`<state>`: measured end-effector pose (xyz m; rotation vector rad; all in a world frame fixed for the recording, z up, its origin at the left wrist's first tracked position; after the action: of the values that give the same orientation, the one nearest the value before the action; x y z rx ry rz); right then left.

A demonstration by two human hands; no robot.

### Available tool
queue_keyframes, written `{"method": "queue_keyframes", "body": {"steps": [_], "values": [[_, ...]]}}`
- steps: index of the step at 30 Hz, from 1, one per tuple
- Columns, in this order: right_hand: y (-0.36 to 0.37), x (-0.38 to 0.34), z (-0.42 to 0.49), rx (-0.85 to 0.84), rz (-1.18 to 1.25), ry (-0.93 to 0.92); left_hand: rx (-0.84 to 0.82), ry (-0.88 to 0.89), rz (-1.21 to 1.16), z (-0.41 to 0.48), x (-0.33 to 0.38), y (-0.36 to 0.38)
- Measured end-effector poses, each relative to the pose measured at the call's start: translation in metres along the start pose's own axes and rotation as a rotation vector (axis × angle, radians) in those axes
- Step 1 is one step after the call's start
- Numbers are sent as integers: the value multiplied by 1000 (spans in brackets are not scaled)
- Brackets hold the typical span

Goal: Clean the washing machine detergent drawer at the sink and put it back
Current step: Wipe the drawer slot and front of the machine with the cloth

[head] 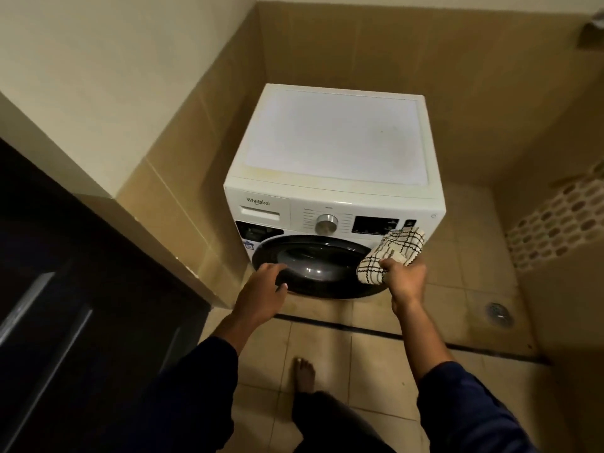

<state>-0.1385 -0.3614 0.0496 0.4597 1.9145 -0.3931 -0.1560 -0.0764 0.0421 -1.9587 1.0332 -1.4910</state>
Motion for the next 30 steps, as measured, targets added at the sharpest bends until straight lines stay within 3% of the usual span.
{"method": "queue_keyframes", "body": {"steps": [11, 17, 25, 30], "values": [[127, -30, 13, 227, -157, -239, 19, -64, -26, 89, -77, -71], [192, -45, 15, 206, -332, -408, 54, -8, -34, 135, -111, -94], [262, 26, 22, 307, -405, -518, 319, 169, -162, 214, -163, -80], [280, 60, 40, 450, -380, -798, 519, 317, -315, 233, -178, -65]]}}
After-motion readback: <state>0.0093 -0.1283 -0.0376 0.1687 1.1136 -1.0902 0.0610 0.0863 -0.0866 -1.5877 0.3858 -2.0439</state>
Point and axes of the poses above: each hand's wrist, its own z-axis towards the middle knuckle, its own y-axis out of the palm, x = y × z, the point moved 5 cm from there along z, towards the middle knuckle, and after that the axes turned 4 degrees about -x, right-handed, at the moved point
